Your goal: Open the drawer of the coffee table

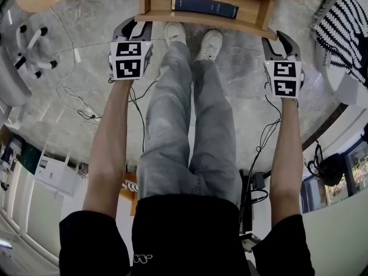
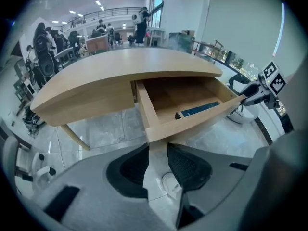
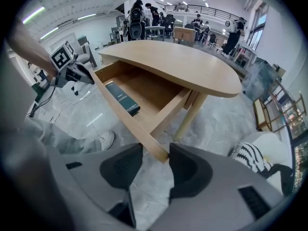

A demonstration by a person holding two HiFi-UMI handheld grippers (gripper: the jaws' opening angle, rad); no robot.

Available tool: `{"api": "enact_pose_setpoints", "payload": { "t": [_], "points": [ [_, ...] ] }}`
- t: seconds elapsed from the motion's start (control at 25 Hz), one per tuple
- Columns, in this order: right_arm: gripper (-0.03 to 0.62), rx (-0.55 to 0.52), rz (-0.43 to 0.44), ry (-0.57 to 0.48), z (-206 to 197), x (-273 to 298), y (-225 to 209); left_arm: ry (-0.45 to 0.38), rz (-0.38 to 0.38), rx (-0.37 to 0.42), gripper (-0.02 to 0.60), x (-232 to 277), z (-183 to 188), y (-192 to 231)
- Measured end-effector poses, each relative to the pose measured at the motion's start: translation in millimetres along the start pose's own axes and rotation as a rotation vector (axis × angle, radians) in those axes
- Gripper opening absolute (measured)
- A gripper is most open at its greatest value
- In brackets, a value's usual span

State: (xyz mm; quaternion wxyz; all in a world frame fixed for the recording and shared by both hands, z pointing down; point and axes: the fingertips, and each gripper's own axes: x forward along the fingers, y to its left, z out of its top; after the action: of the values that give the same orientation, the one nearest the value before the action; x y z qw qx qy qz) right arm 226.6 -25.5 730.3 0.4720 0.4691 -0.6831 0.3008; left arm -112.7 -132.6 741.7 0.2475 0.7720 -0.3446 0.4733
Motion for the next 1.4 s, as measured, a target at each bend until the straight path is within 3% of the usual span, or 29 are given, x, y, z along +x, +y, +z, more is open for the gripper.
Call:
{"api": "enact_pose_setpoints", "payload": {
  "t": [0.6,0.84,1.0,1.16,1.4],
  "points": [
    [0.166,-0.044,0.019,0.069,-16,21,9,0.075,-0.004,0.024,0.116,19,-18,0],
    [0.169,-0.010,0.007,0.061,-15,22,8,0.075,-0.008,0.027,0.117,21,-17,0],
    [0.178,0.150,-0.025,0.058,-21,20,6,0.114,0.021,-0.024,0.117,21,-21,2],
    [0.178,0.404,-0.075,0.022,-31,8,6,0.132,0.036,-0.224,0.117,15,-25,3],
    [0.176,0.647,-0.087,-0.054,-30,-22,12,0.145,0.051,-0.395,0.113,-15,-41,2]
  ]
}}
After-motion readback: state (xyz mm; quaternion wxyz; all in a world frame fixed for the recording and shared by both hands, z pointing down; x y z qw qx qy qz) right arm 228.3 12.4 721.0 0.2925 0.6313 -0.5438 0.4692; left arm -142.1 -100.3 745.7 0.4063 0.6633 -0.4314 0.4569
